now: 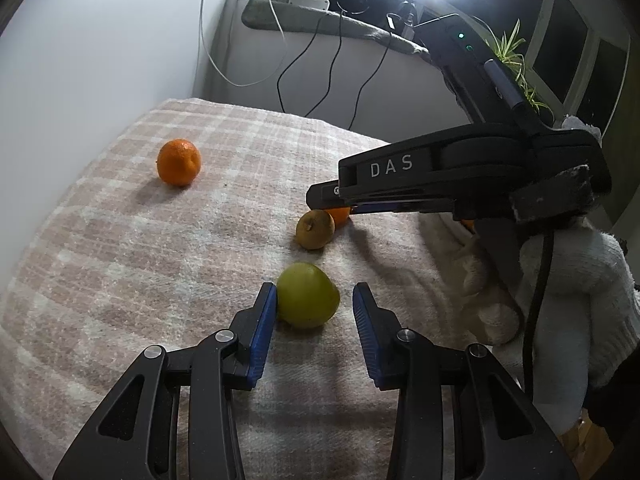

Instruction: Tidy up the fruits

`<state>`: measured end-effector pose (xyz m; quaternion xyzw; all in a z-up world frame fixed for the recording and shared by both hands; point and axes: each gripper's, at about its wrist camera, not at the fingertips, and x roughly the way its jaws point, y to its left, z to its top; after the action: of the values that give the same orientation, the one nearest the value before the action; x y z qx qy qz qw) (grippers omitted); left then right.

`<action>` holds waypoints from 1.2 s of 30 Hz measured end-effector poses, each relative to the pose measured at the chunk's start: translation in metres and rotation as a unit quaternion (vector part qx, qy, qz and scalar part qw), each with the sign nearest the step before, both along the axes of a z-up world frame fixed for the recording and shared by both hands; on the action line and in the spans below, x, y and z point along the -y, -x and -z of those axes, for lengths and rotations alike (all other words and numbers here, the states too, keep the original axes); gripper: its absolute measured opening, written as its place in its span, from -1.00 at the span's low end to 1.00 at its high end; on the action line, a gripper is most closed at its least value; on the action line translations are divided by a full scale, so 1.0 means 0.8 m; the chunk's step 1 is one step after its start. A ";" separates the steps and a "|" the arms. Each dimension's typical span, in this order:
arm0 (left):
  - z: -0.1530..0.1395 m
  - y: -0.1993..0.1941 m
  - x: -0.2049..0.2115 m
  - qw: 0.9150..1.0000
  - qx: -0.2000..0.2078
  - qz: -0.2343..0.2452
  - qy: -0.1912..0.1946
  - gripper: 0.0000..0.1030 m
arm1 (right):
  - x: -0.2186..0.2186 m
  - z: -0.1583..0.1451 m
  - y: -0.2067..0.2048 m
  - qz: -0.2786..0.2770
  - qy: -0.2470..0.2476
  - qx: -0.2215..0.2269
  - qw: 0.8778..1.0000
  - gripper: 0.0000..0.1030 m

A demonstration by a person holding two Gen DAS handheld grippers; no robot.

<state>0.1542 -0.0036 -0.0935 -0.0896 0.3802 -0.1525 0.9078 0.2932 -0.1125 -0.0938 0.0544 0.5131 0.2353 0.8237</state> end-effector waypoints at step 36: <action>-0.036 0.012 0.030 0.999 0.038 0.015 0.005 -0.48 | 0.095 -0.083 0.044 0.018 -0.122 0.057 0.991 -0.37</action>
<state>0.1445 -0.0273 -0.0645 -0.0825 0.3457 -0.1713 0.9189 0.2577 -0.1886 -0.0276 0.1503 0.4316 0.2839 0.8429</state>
